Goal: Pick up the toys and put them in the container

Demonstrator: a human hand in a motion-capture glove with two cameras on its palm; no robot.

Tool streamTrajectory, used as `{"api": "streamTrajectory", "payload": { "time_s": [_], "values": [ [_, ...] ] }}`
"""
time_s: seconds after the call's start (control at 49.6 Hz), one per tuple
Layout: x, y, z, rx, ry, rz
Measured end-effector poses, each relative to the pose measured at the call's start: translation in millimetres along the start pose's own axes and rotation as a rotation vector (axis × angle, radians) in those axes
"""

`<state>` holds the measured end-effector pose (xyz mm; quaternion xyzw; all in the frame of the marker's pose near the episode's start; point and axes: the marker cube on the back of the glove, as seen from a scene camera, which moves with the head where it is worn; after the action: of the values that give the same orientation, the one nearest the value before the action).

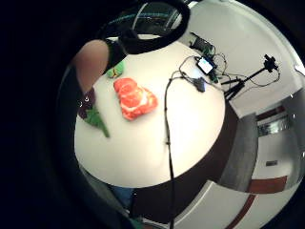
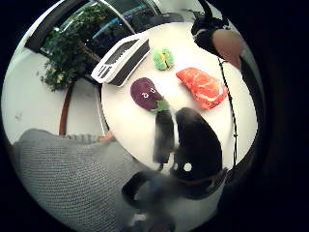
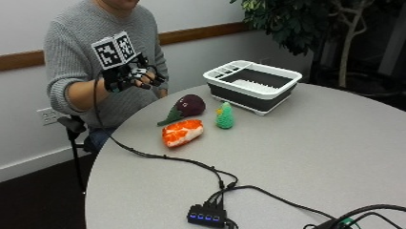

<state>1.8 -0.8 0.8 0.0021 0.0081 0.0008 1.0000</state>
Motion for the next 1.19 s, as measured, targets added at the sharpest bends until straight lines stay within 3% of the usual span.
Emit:
{"api": "streamTrajectory", "payload": {
  "time_s": [0.585, 0.928, 1.049, 1.19],
  "values": [
    [-7, -21, 13, -0.028, -0.020, -0.022],
    [-13, -123, -7, 0.005, -0.037, -0.118],
    [4, -138, 18, -0.050, -0.024, -0.039],
    [29, -135, 92, -0.212, 0.018, 0.103]
  ]
}}
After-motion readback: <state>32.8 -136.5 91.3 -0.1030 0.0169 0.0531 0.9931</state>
